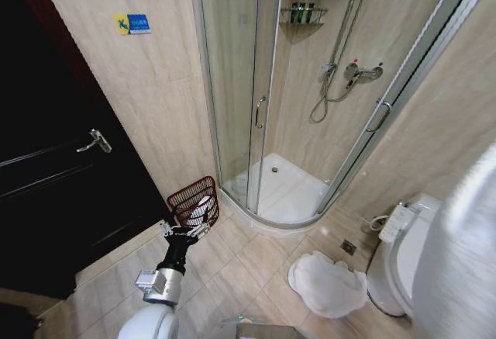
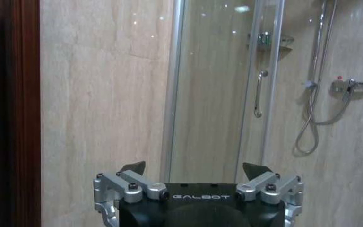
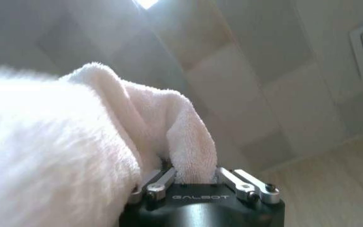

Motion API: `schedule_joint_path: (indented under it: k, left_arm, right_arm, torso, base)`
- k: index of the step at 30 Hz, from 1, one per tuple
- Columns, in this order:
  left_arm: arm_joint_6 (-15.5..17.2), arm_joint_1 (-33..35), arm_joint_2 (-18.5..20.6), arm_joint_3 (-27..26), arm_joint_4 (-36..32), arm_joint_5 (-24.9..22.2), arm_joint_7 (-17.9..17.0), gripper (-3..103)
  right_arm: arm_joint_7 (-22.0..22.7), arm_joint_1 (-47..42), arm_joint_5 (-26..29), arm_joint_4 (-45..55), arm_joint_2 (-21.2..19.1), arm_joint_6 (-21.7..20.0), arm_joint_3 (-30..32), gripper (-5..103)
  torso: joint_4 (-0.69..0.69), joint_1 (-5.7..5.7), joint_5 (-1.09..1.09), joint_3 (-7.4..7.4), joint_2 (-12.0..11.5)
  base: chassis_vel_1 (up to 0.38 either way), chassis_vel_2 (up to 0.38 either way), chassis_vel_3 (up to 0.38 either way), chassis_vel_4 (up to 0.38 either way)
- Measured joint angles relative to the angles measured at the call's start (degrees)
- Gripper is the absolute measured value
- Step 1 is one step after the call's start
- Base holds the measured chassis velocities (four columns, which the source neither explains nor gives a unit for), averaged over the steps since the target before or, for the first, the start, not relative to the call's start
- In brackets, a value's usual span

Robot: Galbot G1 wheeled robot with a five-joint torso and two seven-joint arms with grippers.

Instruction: Discard the used towel into the hamper.

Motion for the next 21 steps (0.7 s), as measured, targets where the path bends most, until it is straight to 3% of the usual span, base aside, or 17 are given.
schedule_joint_path:
  k: [6,9,10,13,21]
  left_arm:
    - [0.0,0.0,0.0,0.0,0.0,0.0,0.0,100]
    - [0.0,0.0,0.0,0.0,0.0,0.0,0.0,100]
    - [0.0,0.0,0.0,0.0,0.0,0.0,0.0,100]
    - [0.0,0.0,0.0,0.0,0.0,0.0,0.0,100]
    - [0.0,0.0,0.0,0.0,0.0,0.0,0.0,100]
  right_arm:
    - [0.24,-1.69,0.68,-0.57,1.21,-6.79,-3.78,13]
    - [0.04,-1.97,1.01,-1.18,1.03,-14.15,-6.2,13]
    - [0.04,-1.97,1.01,-1.18,1.03,-14.15,-6.2,13]
    - [0.43,-0.35,0.65,-2.38,0.07,-19.57,-8.08,13]
    - [2.26,1.28,0.82,-2.91,-0.44,-27.89,-12.1,13]
  torso:
    - [0.0,0.0,0.01,0.0,-0.01]
    - [0.0,0.0,0.01,0.0,-0.01]
    - [0.0,0.0,0.01,0.0,-0.01]
    - [0.01,0.0,0.0,0.0,-0.02]
    - [0.0,-0.01,0.0,-0.01,-0.02]
  base:
    - [0.0,0.0,0.0,0.0]
    - [0.0,0.0,0.0,0.0]
    - [0.0,0.0,0.0,0.0]
    - [0.0,0.0,0.0,0.0]
    - [0.0,0.0,0.0,0.0]
